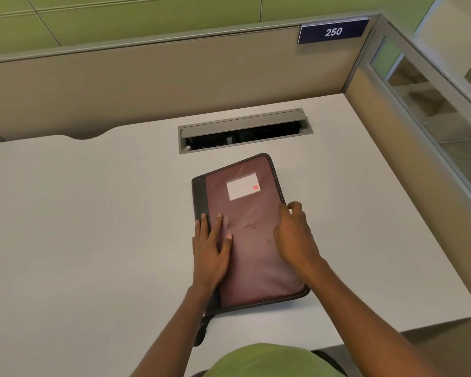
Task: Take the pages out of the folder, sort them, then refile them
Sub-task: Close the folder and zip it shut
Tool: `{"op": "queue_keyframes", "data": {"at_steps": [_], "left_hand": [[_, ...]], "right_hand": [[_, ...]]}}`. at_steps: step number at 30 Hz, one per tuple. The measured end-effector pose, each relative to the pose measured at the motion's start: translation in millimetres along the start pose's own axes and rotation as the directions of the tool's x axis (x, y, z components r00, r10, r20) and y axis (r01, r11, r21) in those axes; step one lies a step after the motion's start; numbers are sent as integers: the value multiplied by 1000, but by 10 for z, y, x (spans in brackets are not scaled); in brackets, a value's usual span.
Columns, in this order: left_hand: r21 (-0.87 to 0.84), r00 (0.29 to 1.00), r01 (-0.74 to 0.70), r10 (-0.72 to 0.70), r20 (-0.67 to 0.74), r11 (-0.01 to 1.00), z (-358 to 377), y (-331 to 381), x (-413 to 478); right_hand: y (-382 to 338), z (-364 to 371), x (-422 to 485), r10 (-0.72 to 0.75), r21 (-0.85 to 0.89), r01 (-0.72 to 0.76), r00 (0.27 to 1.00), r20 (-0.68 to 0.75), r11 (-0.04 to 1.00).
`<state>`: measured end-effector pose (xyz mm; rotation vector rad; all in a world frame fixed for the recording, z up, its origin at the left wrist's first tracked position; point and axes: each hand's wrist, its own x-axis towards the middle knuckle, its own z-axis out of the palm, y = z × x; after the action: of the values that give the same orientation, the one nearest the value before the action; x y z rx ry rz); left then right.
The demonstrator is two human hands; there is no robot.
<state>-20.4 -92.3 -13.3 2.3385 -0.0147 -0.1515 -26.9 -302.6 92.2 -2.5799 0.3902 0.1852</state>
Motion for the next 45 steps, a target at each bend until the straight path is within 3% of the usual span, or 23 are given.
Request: {"op": "queue_keyframes", "data": {"at_steps": [11,17,29,35,40,45], "left_hand": [[349,999,25,-13,-37,937,275,-29,8],[425,998,22,4,-61,905,314,-25,-15],[531,997,47,-7,-77,846,347,42,-50],[512,998,39,-12,-55,858,326,46,-39],[358,1000,10,-7,-10,934,201,29,-53],[213,1000,8,-3,-24,977,41,-43,-283]], "right_hand": [[430,596,-2,-47,-177,61,995,85,982],[724,877,-68,-139,-178,144,989,39,973],[851,1022,-104,-179,-165,173,984,-20,971],[859,1044,-83,-191,-180,183,981,-25,967],[837,943,-126,-183,-133,179,983,-22,975],[844,790,-425,-28,50,31,998,-63,998]]}}
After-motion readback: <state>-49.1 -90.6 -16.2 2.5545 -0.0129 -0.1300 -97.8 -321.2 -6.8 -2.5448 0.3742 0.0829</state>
